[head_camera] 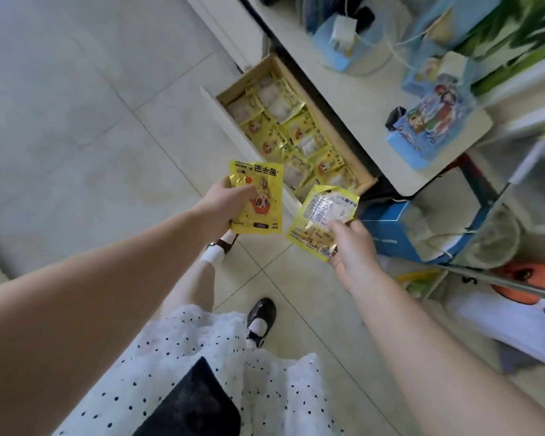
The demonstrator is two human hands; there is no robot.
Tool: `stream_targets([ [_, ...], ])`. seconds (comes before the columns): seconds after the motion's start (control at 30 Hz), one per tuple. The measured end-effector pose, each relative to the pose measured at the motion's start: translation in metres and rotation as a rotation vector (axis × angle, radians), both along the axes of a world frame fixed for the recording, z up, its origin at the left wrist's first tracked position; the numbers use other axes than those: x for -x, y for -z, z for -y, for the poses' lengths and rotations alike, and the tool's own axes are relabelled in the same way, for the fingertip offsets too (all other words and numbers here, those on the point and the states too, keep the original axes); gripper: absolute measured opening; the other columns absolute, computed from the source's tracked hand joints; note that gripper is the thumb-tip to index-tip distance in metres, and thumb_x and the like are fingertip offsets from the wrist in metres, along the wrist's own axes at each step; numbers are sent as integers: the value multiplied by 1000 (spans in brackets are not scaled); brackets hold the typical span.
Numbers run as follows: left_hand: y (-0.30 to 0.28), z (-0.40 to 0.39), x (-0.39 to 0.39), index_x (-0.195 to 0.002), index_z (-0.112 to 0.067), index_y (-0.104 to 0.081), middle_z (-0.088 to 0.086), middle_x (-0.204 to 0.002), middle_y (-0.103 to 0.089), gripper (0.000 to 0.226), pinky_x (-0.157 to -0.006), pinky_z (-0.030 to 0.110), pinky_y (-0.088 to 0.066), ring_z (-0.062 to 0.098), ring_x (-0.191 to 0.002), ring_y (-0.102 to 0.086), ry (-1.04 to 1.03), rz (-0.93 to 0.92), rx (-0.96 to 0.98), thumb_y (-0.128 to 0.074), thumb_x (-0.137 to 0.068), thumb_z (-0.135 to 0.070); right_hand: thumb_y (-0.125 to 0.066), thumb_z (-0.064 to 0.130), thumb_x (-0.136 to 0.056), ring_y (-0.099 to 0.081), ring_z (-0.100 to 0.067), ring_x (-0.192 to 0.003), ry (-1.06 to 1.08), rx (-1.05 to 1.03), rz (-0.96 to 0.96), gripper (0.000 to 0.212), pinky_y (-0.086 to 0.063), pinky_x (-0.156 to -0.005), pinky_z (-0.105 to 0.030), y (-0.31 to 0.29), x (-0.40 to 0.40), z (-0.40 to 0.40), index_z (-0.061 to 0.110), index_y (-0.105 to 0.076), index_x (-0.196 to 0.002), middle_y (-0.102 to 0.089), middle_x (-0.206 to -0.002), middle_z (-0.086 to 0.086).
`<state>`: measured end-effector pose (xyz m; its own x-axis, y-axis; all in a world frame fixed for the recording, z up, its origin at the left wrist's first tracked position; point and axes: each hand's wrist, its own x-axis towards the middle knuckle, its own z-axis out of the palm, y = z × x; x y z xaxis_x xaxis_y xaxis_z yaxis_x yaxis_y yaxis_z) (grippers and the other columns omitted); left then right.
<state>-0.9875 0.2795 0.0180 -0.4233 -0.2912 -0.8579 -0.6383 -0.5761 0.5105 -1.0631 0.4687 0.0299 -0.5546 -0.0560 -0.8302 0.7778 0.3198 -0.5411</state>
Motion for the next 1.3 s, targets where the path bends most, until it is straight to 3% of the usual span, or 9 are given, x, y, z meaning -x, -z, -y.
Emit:
stream_targets([
  [0.47, 118, 65, 194, -115, -14, -57, 5, -106, -68, 41, -88, 43, -54, 23, -95, -65, 685, 103, 259, -74, -78, -20, -55, 10, -90, -68, -24, -91, 345, -78, 104, 15, -56, -86, -46, 116, 89, 19, 22, -63, -87, -70, -96, -3],
  [0.57, 157, 63, 217, -107, -11, -55, 4, -94, -64, 32, -68, 33, -53, 18, -79, -61, 818, 124, 274, -71, -81, -22, -51, 9, -88, -67, -26, -87, 320, -150, 96, 11, -57, -78, -39, 158, 106, 26, 16, -60, -89, -68, -97, -10],
  [0.63, 184, 58, 234, -117, -10, -51, 3, -90, -60, 43, -56, 27, -44, 17, -72, -56, 873, 139, 313, -70, -82, -25, -50, 14, -84, -64, -39, -93, 335, -187, 98, 10, -54, -77, -39, 189, 120, 28, 14, -60, -88, -65, -99, -18],
  [0.73, 218, 50, 253, -139, -10, -39, 0, -86, -58, 67, -47, 20, -42, 14, -68, -55, 910, 153, 338, -70, -82, -28, -49, 12, -88, -57, -24, -73, 321, -185, 56, 19, -48, -73, -38, 227, 142, 31, 7, -61, -102, -59, -86, -11],
  [0.83, 256, 40, 271, -145, -10, -28, -1, -81, -51, 75, -32, 12, -31, 9, -56, -42, 942, 135, 379, -68, -84, -28, -49, 17, -88, -58, -21, -84, 370, -210, 18, 20, -51, -78, -41, 273, 162, 30, 8, -60, -101, -61, -104, -20],
  [0.93, 291, 29, 288, -144, -11, -33, 6, -116, -59, 77, -48, 17, -40, 10, -71, -52, 948, 112, 442, -72, -81, -30, -50, 18, -92, -60, -18, -84, 389, -230, -6, 14, -48, -75, -35, 309, 176, 27, 21, -63, -97, -64, -95, -4],
  [1.03, 316, 19, 298, -144, -11, -33, 6, -136, -50, 80, -75, 23, -47, 21, -111, -56, 970, 87, 577, -74, -79, -32, -57, 17, -90, -59, -18, -86, 402, -207, -19, 14, -49, -80, -34, 341, 186, 22, 28, -59, -81, -62, -86, 5],
  [1.2, 339, 10, 301, -125, -14, -41, 2, -112, -54, 64, -69, 29, -43, 20, -100, -54, 999, 89, 814, -76, -76, -35, -56, 18, -92, -56, -11, -73, 260, -325, -130, 19, -41, -58, -23, 361, 190, 19, 17, -62, -110, -64, -93, 0],
  [1.3, 349, 12, 299, -126, -15, -39, 5, -116, -51, 73, -82, 38, -50, 23, -105, -52, 979, 76, 894, -80, -70, -38, -56, 17, -92, -59, -11, -79, 247, -339, -150, 30, -41, -55, -20, 366, 194, 17, 15, -58, -122, -67, -104, 0],
])
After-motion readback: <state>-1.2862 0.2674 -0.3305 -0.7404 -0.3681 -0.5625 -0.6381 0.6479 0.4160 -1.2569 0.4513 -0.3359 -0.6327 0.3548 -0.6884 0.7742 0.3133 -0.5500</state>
